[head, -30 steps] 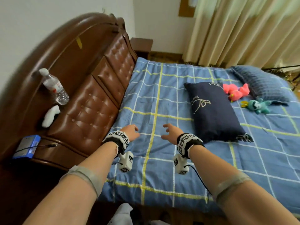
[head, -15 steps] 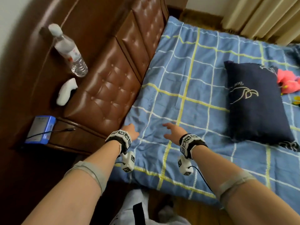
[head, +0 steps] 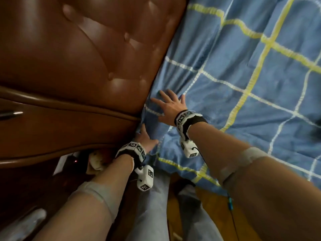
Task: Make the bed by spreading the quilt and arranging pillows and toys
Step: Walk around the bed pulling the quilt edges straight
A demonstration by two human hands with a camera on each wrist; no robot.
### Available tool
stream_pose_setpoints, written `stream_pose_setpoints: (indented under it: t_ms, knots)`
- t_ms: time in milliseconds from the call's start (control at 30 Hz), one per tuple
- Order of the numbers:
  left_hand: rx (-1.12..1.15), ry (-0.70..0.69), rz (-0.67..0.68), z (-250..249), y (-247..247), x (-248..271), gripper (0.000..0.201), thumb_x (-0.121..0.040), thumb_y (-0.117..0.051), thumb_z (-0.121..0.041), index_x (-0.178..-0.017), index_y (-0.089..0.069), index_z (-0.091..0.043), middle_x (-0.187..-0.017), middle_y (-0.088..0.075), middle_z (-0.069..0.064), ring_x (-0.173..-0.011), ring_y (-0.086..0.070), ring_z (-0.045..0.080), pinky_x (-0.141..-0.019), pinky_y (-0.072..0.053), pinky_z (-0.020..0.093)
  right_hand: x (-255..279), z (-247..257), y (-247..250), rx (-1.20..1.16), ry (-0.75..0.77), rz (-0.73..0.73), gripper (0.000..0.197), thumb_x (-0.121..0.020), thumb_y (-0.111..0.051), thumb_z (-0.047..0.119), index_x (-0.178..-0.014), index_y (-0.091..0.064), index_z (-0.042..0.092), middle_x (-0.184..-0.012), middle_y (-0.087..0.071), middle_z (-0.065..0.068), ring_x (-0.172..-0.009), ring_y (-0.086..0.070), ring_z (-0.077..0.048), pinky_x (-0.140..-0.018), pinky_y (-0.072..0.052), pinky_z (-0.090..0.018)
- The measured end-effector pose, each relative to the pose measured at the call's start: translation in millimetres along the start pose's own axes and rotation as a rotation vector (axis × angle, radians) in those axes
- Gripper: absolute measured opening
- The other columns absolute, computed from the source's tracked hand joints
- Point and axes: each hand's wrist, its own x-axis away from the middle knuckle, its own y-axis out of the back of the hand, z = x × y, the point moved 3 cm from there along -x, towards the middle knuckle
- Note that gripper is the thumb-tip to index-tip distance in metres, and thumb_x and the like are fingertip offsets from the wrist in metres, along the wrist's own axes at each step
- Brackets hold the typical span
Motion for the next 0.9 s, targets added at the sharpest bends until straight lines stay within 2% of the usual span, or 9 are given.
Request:
stream_pose_setpoints:
  t_ms: [100, 167, 267, 333, 400, 467, 633, 833, 900]
  knots:
    - [-0.016, 0.001, -0.015, 0, 8, -19, 0.097, -0.079, -0.069, -0.028, -0.154, -0.008, -0.019, -0.157, -0.026, 0.013, -0.139, -0.036, 0.032, -0.111, -0.034, 0.039, -16, 1, -25, 0.023, -0.024, 0.071, 0.074, -0.088, -0.055, 0.058, -0.151, -0.018, 0.047, -0.164, -0.006, 0.01, -0.152, 0.003, -0.025, -0.111, 0.001, -0.073]
    - [-0.061, 0.025, -0.002, -5, 9, -19, 0.092, -0.084, -0.066, -0.025, -0.154, -0.008, -0.013, -0.157, -0.024, 0.016, -0.14, -0.034, 0.033, -0.112, -0.032, 0.038, -12, -2, -27, -0.025, -0.018, 0.091, 0.07, -0.088, -0.055, 0.057, -0.15, -0.025, 0.045, -0.164, -0.01, 0.009, -0.152, 0.0, -0.023, -0.114, -0.001, -0.069]
    - [-0.201, 0.029, 0.01, -29, 18, 6, 0.073, -0.09, -0.058, -0.03, -0.148, -0.024, -0.001, -0.151, -0.034, 0.022, -0.136, -0.038, 0.035, -0.111, -0.035, 0.037, 19, -17, -13, -0.222, -0.035, 0.024, 0.073, -0.085, -0.062, 0.05, -0.15, -0.032, 0.037, -0.159, -0.028, 0.006, -0.149, -0.018, -0.025, -0.118, -0.021, -0.055]
    - [-0.238, -0.053, -0.049, -60, 27, 29, 0.073, -0.088, -0.059, -0.034, -0.148, -0.027, -0.007, -0.151, -0.034, 0.018, -0.135, -0.038, 0.035, -0.11, -0.036, 0.04, 51, -41, -6, -0.324, -0.104, -0.004, 0.078, -0.084, -0.067, 0.045, -0.152, -0.03, 0.032, -0.157, -0.032, 0.001, -0.146, -0.024, -0.028, -0.116, -0.028, -0.051]
    - [-0.26, -0.194, -0.107, -99, 32, 53, 0.074, -0.087, -0.06, -0.036, -0.15, -0.026, -0.015, -0.152, -0.031, 0.014, -0.137, -0.036, 0.034, -0.112, -0.032, 0.04, 87, -69, -2, -0.371, -0.203, 0.004, 0.081, -0.085, -0.069, 0.041, -0.153, -0.026, 0.028, -0.159, -0.028, -0.003, -0.145, -0.025, -0.031, -0.117, -0.028, -0.048]
    - [-0.28, -0.306, -0.101, -141, 26, 77, 0.067, -0.089, -0.059, -0.034, -0.149, -0.031, -0.018, -0.15, -0.035, 0.012, -0.134, -0.041, 0.033, -0.11, -0.033, 0.038, 125, -99, 0, -0.43, -0.302, 0.002, 0.081, -0.087, -0.068, 0.038, -0.154, -0.024, 0.023, -0.159, -0.026, -0.008, -0.146, -0.025, -0.033, -0.118, -0.026, -0.045]
    - [-0.391, -0.42, -0.019, -222, -14, 150, 0.057, -0.089, -0.055, -0.035, -0.142, -0.042, -0.02, -0.137, -0.054, 0.011, -0.117, -0.058, 0.029, -0.103, -0.045, 0.04, 230, -161, -1, -0.574, -0.465, -0.022, 0.08, -0.091, -0.065, 0.035, -0.155, -0.02, 0.02, -0.159, -0.025, -0.01, -0.144, -0.029, -0.035, -0.116, -0.029, -0.044]
    - [-0.6, -0.553, -0.088, -304, -89, 287, 0.049, -0.092, -0.055, -0.031, -0.139, -0.048, -0.018, -0.135, -0.056, 0.008, -0.116, -0.06, 0.029, -0.098, -0.044, 0.032, 392, -245, 26, -0.66, -0.562, -0.267, 0.081, -0.086, -0.07, 0.034, -0.153, -0.026, 0.019, -0.153, -0.036, -0.015, -0.138, -0.038, -0.035, -0.115, -0.032, -0.04]
    - [-0.628, -0.602, -0.08, -326, -116, 327, 0.048, -0.092, -0.056, -0.03, -0.138, -0.049, -0.017, -0.137, -0.056, 0.008, -0.121, -0.057, 0.027, -0.101, -0.042, 0.032, 452, -272, 35, -0.672, -0.581, -0.348, 0.08, -0.087, -0.07, 0.033, -0.152, -0.026, 0.019, -0.152, -0.038, -0.016, -0.138, -0.039, -0.035, -0.114, -0.032, -0.039]
